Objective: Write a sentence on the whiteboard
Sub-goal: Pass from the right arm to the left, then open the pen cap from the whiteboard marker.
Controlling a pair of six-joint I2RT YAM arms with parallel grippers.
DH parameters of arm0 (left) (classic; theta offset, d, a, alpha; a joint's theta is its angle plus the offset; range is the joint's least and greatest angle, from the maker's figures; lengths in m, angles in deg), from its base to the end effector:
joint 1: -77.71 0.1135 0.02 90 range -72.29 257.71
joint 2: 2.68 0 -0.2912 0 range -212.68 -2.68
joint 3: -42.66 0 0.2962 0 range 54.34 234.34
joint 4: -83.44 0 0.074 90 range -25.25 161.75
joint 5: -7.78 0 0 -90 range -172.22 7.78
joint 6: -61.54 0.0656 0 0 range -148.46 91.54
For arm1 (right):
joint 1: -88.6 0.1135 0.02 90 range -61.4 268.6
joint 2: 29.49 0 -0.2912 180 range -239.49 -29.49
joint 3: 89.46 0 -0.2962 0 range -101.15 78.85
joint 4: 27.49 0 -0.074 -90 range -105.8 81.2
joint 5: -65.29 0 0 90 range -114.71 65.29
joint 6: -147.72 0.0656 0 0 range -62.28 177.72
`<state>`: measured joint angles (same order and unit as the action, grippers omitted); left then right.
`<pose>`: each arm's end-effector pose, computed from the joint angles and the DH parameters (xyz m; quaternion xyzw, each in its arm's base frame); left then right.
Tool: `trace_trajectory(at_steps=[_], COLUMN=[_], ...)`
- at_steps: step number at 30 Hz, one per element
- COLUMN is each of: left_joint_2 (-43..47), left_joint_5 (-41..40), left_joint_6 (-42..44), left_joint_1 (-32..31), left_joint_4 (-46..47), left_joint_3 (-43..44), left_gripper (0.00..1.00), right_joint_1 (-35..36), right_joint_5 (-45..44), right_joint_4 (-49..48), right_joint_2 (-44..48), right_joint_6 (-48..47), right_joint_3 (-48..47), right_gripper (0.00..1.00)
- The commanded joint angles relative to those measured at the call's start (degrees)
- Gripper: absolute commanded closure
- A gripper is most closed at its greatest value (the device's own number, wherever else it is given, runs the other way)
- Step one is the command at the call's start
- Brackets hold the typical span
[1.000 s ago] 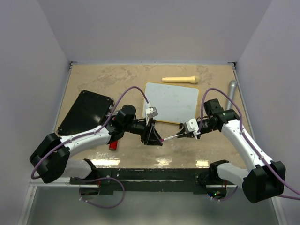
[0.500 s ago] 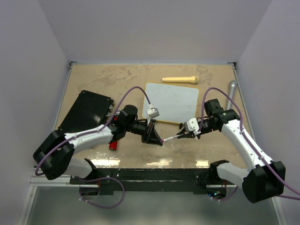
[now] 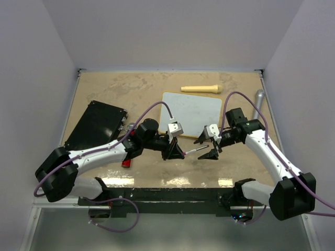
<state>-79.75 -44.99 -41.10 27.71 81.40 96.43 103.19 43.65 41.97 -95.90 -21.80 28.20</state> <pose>0.1888 -0.2867 0.2261 0.4182 0.7039 -0.4939 0.2928 0.2041 0.1161 0.2652 -0.6542 0.4989 0.4055 0.3984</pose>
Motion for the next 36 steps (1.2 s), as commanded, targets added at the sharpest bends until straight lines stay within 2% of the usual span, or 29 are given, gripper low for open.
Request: trace_trajectory(at_steps=[1,6,10,15,18,26,31,36], left_joint_2=[1.67,2.72,5.26,8.34,9.75,11.51,10.99,9.40], left_joint_5=[-1.55,-0.32,-0.84,-3.21,-5.76,-9.81,-10.60,-10.34], left_joint_6=[4.38,4.30,2.46,-3.17,-5.54,-7.92,-8.01,-8.27], left_joint_1=[0.08,0.08,0.25,0.16,0.25,0.25,0.78,1.04], left_joint_4=[4.15,8.00,16.25,27.34,34.09,39.66,39.48,39.48], left_joint_3=[2.12,-1.20,-5.86,-12.19,-14.65,-16.33,-15.81,-15.28], left_gripper=[1.00,1.00,1.00,1.00,1.00,1.00,1.00,1.00], right_joint_1=[-0.17,-0.09,-0.09,-0.18,-0.09,-0.17,0.00,0.18], right_joint_5=[2.22,3.62,6.69,11.87,13.90,17.07,18.21,18.65], right_joint_4=[-0.74,0.75,1.37,-5.56,-5.40,2.24,14.36,14.38], right_joint_2=[-0.38,-1.35,-1.70,-2.23,-4.07,-11.10,-15.75,-15.50], right_joint_6=[2.36,2.71,5.43,20.44,23.44,20.91,11.50,12.90], right_joint_3=[-2.26,-3.74,-5.15,-6.73,-8.58,-13.59,-17.46,-17.90], right_gripper=[0.32,0.35,0.33,0.30,0.30,0.30,0.34,0.39])
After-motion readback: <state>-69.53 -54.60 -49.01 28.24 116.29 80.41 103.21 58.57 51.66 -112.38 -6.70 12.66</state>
